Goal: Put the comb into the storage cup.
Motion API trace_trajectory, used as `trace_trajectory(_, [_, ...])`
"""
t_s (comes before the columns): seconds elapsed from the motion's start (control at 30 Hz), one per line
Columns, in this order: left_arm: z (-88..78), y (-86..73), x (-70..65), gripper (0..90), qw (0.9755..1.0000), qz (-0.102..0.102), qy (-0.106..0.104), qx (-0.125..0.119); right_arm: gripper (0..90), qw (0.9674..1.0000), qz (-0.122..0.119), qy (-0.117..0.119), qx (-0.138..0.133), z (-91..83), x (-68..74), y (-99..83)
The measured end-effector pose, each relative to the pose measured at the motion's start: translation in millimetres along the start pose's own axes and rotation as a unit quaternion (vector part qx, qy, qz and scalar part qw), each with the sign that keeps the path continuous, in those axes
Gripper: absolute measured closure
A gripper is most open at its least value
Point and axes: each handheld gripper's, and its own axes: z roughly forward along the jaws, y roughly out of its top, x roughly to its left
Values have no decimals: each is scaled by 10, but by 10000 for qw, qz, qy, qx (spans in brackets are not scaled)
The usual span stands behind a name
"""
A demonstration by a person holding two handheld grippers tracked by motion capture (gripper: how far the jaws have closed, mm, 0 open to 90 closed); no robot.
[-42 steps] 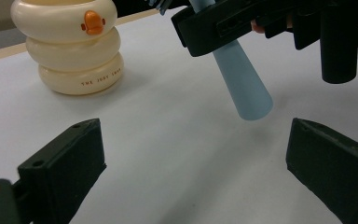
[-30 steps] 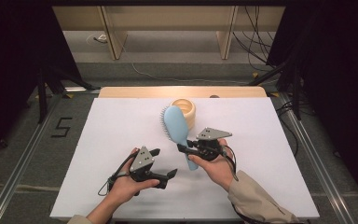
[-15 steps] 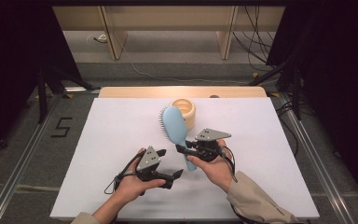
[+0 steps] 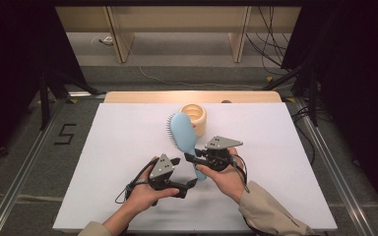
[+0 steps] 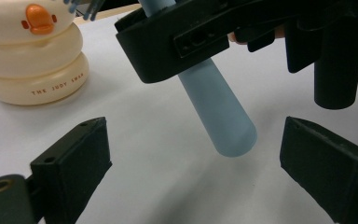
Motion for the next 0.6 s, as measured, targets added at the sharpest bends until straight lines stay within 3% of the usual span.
trace_trajectory(0.6, [96, 7, -22, 122, 9999, -96, -86, 12, 703, 10000, -3, 20, -33, 14, 25, -6])
